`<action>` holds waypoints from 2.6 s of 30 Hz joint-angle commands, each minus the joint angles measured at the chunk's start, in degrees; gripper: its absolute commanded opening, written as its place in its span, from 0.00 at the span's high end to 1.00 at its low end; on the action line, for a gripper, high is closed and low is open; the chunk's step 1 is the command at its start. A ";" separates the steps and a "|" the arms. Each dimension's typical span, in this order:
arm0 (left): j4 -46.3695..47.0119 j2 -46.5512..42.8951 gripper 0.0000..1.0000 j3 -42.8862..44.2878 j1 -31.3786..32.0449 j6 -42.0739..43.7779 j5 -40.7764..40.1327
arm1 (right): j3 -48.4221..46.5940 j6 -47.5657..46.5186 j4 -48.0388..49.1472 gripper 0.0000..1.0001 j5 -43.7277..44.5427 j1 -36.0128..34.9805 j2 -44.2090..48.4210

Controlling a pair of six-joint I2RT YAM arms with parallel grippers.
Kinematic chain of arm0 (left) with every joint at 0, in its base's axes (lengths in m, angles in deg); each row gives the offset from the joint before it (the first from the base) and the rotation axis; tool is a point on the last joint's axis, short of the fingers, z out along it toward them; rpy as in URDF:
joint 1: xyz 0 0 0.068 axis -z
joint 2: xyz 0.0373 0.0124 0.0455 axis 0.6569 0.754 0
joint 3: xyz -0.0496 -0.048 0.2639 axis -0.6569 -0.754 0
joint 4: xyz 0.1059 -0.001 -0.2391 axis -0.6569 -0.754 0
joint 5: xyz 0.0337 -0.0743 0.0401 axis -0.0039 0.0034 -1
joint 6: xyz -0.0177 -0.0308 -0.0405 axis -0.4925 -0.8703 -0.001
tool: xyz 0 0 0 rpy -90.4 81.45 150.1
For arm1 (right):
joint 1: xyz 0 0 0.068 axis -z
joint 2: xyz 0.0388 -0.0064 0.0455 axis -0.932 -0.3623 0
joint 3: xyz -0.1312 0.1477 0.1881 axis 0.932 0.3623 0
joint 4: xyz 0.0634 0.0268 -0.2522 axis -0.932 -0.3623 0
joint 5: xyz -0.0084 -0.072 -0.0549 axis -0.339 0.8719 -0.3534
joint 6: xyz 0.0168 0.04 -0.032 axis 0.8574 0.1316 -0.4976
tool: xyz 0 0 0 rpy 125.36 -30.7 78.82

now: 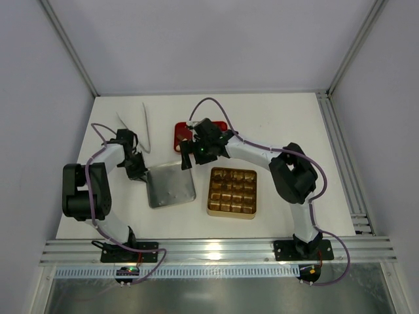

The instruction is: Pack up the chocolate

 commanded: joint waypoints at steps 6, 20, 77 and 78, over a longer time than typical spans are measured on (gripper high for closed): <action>3.39 -2.21 1.00 0.13 -4.76 -0.53 8.07 | -2.61 0.23 1.10 0.04 -1.90 -0.14 -2.32; 4.62 -3.71 1.00 -0.66 -6.70 -0.97 12.37 | -2.44 2.78 3.21 0.05 -5.33 0.39 -5.13; 1.90 -5.99 1.00 -0.75 -9.51 -2.55 14.58 | -0.06 13.85 14.01 0.24 -18.87 2.15 -9.36; 1.64 -5.73 1.00 -0.75 -9.42 -2.64 14.32 | 0.11 13.86 14.11 0.25 -18.95 2.15 -9.27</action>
